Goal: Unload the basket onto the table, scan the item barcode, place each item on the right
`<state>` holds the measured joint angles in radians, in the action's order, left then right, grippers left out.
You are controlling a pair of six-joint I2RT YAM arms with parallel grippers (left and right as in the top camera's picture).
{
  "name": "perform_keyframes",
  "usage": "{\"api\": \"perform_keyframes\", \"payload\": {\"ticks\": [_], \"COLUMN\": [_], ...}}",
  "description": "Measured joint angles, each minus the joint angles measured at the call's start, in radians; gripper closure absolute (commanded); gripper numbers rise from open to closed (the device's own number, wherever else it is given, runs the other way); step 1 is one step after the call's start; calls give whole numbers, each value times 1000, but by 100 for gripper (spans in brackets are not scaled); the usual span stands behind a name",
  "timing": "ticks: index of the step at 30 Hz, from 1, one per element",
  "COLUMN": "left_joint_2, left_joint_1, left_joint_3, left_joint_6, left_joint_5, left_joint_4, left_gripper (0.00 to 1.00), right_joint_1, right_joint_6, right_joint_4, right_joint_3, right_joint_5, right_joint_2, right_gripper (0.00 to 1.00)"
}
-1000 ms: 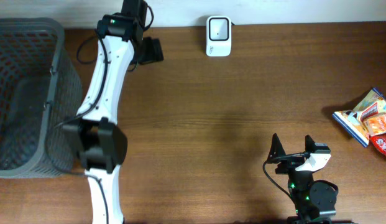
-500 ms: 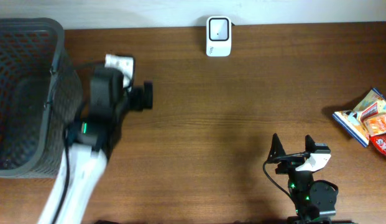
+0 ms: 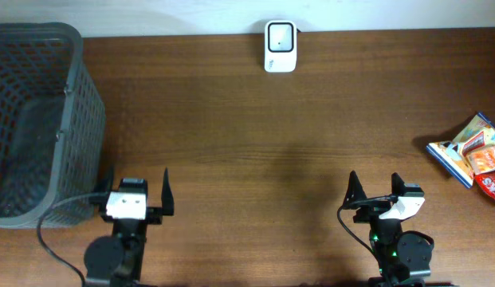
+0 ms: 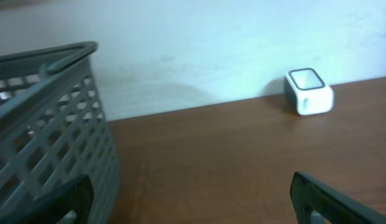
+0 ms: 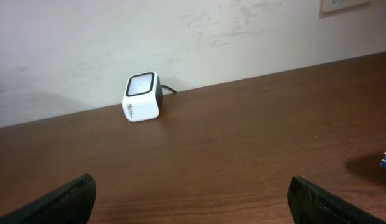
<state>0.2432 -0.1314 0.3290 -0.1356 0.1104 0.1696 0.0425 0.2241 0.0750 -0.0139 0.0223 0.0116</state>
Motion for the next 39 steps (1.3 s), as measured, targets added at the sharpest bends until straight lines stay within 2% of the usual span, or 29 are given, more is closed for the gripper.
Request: {"api": "perform_keyframes", "payload": {"ticks": [3, 7, 16, 21, 26, 35, 39], "left_joint_2": [-123, -196, -229, -230, -231, -231, -232], "left_joint_1": [61, 106, 135, 148, 160, 160, 160], "left_joint_3": [-101, -155, -293, -315, -318, -318, -318], "left_joint_6": [-3, -3, -3, -3, -3, 1, 81], "left_joint_5": [-30, -65, -87, -94, -96, -96, -77], "left_joint_4": [-24, -58, -294, -265, -96, -93, -93], "left_gripper": [1, 1, 1, 1, 1, 1, 1], "right_joint_1": [0, 0, 0, 0, 0, 0, 0], "right_joint_6": [0, 0, 0, 0, 0, 0, 0], "right_joint_4": [0, 0, 0, 0, 0, 0, 0], "right_joint_3": [0, 0, 0, 0, 0, 0, 0], "right_joint_5": [0, 0, 0, 0, 0, 0, 0], "right_joint_2": [-1, -1, -1, -1, -1, -1, -1], "right_gripper": [2, 2, 2, 2, 2, 2, 2]}}
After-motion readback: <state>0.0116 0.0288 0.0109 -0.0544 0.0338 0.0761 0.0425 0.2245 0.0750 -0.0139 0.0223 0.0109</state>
